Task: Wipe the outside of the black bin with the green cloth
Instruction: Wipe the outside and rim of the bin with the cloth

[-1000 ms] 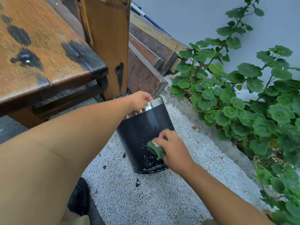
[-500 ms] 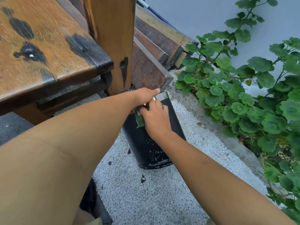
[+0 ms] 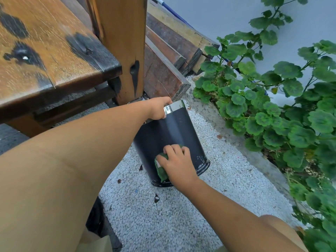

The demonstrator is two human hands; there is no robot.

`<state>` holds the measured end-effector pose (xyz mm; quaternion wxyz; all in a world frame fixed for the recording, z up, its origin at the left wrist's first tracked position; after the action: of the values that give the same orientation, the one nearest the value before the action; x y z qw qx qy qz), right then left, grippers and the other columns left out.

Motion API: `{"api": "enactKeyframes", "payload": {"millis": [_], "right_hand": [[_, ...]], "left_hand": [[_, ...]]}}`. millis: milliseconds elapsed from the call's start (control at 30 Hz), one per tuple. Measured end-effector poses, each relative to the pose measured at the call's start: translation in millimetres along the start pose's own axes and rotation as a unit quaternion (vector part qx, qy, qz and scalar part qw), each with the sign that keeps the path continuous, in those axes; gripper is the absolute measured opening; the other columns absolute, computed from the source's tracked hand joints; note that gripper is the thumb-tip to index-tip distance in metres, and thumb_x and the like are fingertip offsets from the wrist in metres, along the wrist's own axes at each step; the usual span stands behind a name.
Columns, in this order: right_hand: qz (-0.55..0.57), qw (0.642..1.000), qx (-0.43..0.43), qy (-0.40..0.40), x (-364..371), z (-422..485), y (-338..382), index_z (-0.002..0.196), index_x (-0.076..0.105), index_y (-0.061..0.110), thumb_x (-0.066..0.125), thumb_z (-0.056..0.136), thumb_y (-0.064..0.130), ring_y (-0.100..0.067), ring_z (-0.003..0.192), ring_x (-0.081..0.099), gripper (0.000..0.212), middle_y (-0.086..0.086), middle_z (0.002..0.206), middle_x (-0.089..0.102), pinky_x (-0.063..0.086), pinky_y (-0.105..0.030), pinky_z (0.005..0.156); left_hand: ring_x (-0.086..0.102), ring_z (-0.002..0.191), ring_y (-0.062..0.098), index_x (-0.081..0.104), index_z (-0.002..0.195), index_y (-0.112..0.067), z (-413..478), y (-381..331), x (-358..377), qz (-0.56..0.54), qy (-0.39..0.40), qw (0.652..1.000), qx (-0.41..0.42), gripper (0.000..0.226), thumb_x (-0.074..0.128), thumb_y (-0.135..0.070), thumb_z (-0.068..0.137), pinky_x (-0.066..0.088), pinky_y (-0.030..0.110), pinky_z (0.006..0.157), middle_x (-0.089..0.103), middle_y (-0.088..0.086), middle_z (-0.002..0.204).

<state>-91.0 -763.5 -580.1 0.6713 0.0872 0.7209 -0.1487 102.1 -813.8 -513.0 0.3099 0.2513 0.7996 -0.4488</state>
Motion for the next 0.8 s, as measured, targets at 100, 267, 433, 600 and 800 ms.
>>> {"api": "enactKeyframes", "payload": {"millis": [100, 267, 433, 600, 800], "right_hand": [[-0.004, 0.999, -0.013, 0.042, 12, -18, 5, 0.111, 0.063, 0.021, 0.08, 0.054, 0.01, -0.033, 0.107, 0.052, 0.06, -0.008, 0.116, 0.053, 0.041, -0.047, 0.083], [-0.011, 0.996, -0.016, 0.085, 26, -42, 9, 0.116, 0.061, 0.02, 0.081, 0.056, 0.012, -0.032, 0.11, 0.048, 0.063, -0.008, 0.118, 0.05, 0.041, -0.049, 0.085], [0.016, 0.996, 0.01, 0.086, 28, -48, 7, 0.113, 0.061, 0.023, 0.073, 0.066, 0.008, -0.03, 0.109, 0.046, 0.051, -0.004, 0.115, 0.047, 0.037, -0.045, 0.086], [0.316, 0.936, 0.144, 0.054, 15, -53, -22, 0.103, 0.068, 0.028, 0.057, 0.084, 0.0, -0.016, 0.097, 0.051, 0.036, 0.006, 0.1, 0.053, 0.047, -0.035, 0.083], [0.609, 0.737, 0.279, 0.094, 4, -68, -75, 0.105, 0.069, 0.027, 0.059, 0.091, -0.003, -0.014, 0.094, 0.07, 0.035, 0.0, 0.099, 0.074, 0.054, -0.026, 0.079]], "left_hand": [[0.049, 0.125, 0.032, 0.041, 0.142, -0.017, 0, -1, 1, -0.001, -0.004, 1.0, -0.002, 0.055, 0.059, -0.006, 0.092, 0.043, 0.04, 0.1, 0.047, 0.01, 0.145], [0.054, 0.12, 0.033, 0.041, 0.138, -0.017, -5, -5, 3, 0.0, 0.007, 1.0, -0.001, 0.051, 0.059, -0.005, 0.092, 0.047, 0.047, 0.1, 0.051, 0.011, 0.14], [0.053, 0.072, 0.02, 0.039, 0.136, -0.016, -6, -13, 5, 0.026, 0.014, 1.0, 0.006, 0.046, 0.056, -0.006, 0.094, 0.039, 0.028, 0.051, 0.055, 0.009, 0.111], [0.052, 0.077, 0.025, 0.032, 0.143, -0.016, -6, -7, 7, 0.054, -0.001, 0.999, -0.003, 0.05, 0.051, -0.013, 0.097, 0.038, 0.031, 0.062, 0.055, 0.011, 0.113], [0.053, 0.118, 0.034, 0.042, 0.138, -0.004, -4, 12, 0, 0.081, -0.031, 0.995, -0.049, 0.049, 0.055, -0.031, 0.099, 0.042, 0.038, 0.09, 0.053, 0.017, 0.136]]}}
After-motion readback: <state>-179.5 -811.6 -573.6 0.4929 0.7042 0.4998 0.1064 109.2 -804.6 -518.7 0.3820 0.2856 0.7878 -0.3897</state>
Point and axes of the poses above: each hand's wrist, its own z-axis towards the middle knuckle, its own x-axis out of the palm, y = z × x, the point moved 4 cm from there along z, towards the middle knuckle
